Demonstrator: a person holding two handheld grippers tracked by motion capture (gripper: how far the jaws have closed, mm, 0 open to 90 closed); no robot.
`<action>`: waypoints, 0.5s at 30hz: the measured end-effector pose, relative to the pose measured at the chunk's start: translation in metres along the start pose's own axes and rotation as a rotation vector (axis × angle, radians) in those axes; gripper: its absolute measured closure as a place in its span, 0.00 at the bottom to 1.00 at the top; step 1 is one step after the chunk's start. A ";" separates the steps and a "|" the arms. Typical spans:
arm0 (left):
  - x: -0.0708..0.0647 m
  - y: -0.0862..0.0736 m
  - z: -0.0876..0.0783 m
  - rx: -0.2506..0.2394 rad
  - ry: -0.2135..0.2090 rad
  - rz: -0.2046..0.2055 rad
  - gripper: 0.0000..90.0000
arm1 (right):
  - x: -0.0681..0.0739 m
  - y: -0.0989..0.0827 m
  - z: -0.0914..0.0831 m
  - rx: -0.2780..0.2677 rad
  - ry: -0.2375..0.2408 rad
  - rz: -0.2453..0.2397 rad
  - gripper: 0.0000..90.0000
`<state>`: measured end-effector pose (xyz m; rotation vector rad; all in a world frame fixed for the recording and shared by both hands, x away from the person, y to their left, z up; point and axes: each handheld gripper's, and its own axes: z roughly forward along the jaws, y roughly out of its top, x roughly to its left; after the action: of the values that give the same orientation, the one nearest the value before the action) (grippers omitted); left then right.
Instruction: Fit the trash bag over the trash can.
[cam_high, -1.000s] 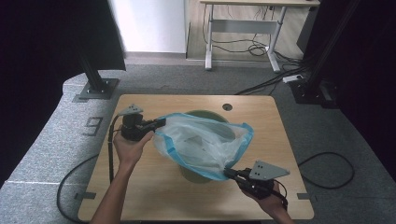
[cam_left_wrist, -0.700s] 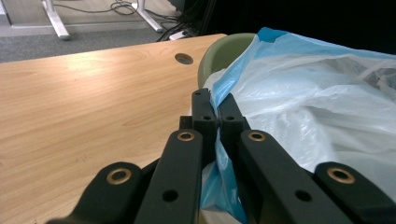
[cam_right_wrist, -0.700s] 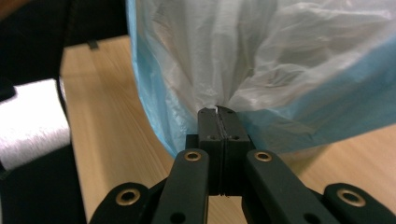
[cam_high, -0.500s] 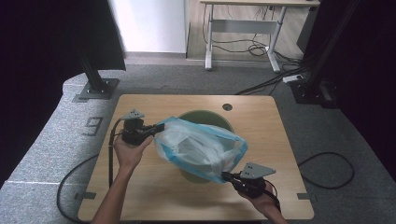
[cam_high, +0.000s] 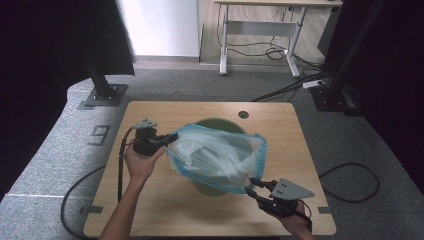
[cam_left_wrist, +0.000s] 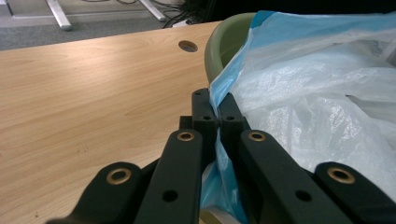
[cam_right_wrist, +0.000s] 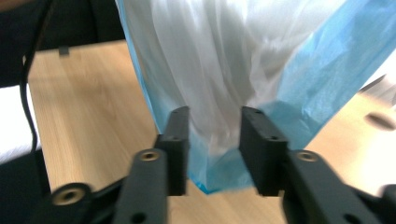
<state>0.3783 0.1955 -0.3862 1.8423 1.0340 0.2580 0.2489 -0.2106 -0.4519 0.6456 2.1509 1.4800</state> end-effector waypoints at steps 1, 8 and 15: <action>0.000 0.000 0.000 0.001 0.000 0.001 0.98 | 0.000 0.005 -0.008 -0.027 -0.016 0.003 0.63; -0.004 0.003 -0.003 -0.002 -0.003 0.012 0.98 | -0.028 0.030 -0.036 -0.080 -0.137 0.023 0.57; -0.007 0.006 -0.002 -0.008 -0.006 0.023 0.98 | -0.065 0.058 -0.021 -0.075 -0.170 0.059 0.50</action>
<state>0.3764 0.1906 -0.3788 1.8474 1.0070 0.2698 0.2949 -0.2472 -0.3837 0.7853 1.9545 1.4717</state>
